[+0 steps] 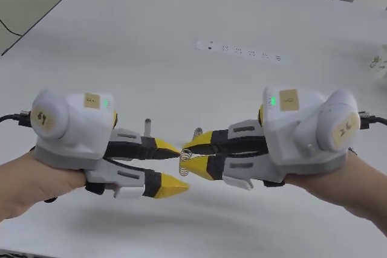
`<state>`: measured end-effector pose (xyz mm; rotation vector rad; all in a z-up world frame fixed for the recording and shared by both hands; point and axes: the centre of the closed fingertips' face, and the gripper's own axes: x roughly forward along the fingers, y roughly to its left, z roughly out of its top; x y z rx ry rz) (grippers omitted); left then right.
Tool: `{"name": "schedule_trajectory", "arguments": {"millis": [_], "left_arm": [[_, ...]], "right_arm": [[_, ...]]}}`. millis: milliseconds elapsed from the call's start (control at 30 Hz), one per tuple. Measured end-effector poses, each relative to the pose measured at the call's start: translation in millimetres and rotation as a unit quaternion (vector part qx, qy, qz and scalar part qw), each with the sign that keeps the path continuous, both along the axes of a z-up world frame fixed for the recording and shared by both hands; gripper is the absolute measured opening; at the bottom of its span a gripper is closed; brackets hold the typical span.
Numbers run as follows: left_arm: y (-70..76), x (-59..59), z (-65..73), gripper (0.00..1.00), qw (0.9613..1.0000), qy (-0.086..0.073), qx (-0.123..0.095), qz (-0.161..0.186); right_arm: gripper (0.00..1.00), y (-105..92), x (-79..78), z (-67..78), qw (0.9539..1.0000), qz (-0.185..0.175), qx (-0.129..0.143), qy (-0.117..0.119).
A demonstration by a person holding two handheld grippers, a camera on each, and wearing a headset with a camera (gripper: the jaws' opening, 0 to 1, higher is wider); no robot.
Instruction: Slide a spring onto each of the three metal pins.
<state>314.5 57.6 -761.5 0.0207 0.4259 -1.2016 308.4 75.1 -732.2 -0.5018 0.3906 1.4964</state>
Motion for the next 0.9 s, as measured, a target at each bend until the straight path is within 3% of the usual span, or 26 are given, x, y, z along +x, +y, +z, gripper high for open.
{"name": "schedule_trajectory", "arguments": {"millis": [433, 700, 900], "left_arm": [[16.2, 3.2, -0.5, 0.42, 0.9996, 0.002, 0.0, 0.027], [32.6, 2.9, -1.3, 0.49, 0.9988, 0.009, -0.004, 0.047], [45.4, 2.8, -1.9, 0.53, 0.9982, 0.005, 0.0, 0.059]], "right_arm": [[0.08, -2.3, 4.8, -3.9, 0.9999, -0.011, -0.001, -0.005], [0.08, -5.3, 10.9, -6.5, 0.9996, -0.026, 0.003, -0.007], [0.08, -10.2, 14.3, -10.9, 0.9993, -0.036, 0.002, -0.006]]}}
